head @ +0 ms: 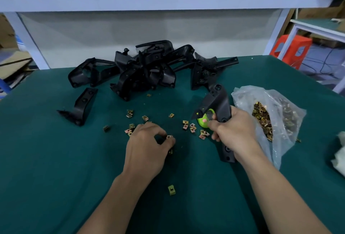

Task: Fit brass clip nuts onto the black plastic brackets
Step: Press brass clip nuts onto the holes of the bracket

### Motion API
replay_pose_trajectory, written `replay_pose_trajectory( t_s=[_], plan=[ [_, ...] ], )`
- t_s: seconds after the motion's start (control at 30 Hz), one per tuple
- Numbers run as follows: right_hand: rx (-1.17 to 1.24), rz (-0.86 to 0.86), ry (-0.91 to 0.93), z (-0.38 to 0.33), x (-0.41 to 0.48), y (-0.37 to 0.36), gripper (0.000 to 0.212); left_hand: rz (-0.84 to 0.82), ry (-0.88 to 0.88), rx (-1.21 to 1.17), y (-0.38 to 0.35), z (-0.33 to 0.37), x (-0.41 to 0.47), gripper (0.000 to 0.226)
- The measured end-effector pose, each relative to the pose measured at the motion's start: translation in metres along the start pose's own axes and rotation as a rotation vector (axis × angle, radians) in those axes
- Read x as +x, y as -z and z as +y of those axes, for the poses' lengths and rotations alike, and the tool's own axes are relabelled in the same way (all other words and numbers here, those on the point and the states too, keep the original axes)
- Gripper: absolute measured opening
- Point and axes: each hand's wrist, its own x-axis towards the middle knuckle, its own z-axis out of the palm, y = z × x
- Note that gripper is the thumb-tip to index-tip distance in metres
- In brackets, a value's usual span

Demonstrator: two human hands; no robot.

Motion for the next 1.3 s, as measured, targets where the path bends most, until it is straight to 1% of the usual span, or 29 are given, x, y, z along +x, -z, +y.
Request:
replay_pose_trajectory(
  t_s=[0.13,0.17,0.33,0.47,0.57,0.67,0.77,0.97,1.03,1.2,1.3],
  plan=[
    [-0.087,-0.08,0.021,-0.003,-0.003,0.001,0.02,0.005,-0.022,0.026,-0.002,0.001,0.0,0.003],
    [-0.107,-0.095,0.019,-0.004,-0.004,0.001,0.019,0.016,-0.018,0.032,-0.003,0.001,-0.001,0.003],
    [-0.276,-0.126,0.046,-0.006,-0.007,0.001,0.017,0.04,-0.006,0.041,-0.003,0.0,-0.003,0.02],
    [-0.448,-0.078,0.093,-0.008,-0.006,-0.001,0.023,0.044,-0.032,0.038,-0.002,0.001,-0.005,0.016],
    [-0.477,-0.101,0.104,-0.009,-0.006,-0.004,0.027,0.041,-0.017,0.037,0.001,0.002,-0.004,0.012],
    [-0.519,-0.092,0.14,-0.01,-0.007,-0.008,0.025,0.033,0.031,0.017,0.004,0.001,-0.002,0.011],
    [-0.573,-0.079,0.169,-0.011,-0.008,-0.009,0.027,0.027,0.024,0.024,0.005,0.002,-0.002,0.012],
    [-0.544,-0.201,0.205,-0.013,-0.013,-0.011,0.026,-0.004,-0.022,0.013,0.008,0.004,-0.003,0.017],
    [-0.461,-0.246,0.176,-0.015,-0.015,-0.008,0.022,-0.016,-0.037,-0.029,0.009,0.006,-0.004,0.02],
    [0.208,-0.421,-0.014,-0.022,-0.023,-0.007,0.023,-0.041,-0.101,-0.182,0.007,0.018,-0.012,0.031],
    [0.423,-0.439,-0.104,-0.026,-0.028,-0.014,0.025,-0.034,-0.056,-0.295,0.007,0.025,-0.016,0.039]
  ],
)
